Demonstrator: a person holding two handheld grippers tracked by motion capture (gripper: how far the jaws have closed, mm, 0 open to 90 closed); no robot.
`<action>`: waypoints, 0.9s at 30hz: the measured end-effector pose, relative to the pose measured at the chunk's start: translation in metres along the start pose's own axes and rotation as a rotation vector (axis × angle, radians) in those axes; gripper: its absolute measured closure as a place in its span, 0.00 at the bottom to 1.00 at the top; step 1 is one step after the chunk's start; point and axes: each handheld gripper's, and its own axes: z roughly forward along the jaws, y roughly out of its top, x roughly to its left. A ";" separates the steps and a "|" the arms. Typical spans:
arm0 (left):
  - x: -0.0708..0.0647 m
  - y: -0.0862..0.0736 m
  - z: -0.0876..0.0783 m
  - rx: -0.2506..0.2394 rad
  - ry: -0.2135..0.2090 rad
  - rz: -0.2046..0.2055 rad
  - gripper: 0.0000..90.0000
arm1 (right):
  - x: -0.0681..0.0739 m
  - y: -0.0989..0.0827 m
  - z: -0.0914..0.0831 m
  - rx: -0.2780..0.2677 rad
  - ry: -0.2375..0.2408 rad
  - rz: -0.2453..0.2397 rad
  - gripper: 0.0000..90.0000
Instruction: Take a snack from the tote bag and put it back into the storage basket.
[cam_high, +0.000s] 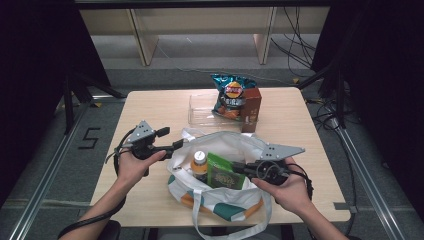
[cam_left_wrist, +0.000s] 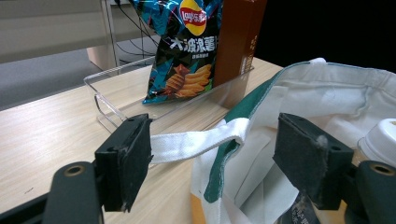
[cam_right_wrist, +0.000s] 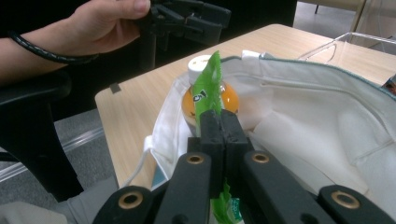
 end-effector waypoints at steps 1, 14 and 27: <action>0.000 0.000 0.000 -0.003 0.000 -0.008 0.29 | 0.000 0.001 -0.001 -0.004 -0.011 -0.008 1.00; 0.000 0.000 0.000 -0.008 0.002 -0.006 0.29 | -0.001 0.019 -0.018 -0.077 -0.070 0.000 1.00; 0.000 0.001 -0.001 -0.008 0.005 -0.002 0.29 | -0.007 0.032 -0.025 -0.095 -0.085 -0.040 1.00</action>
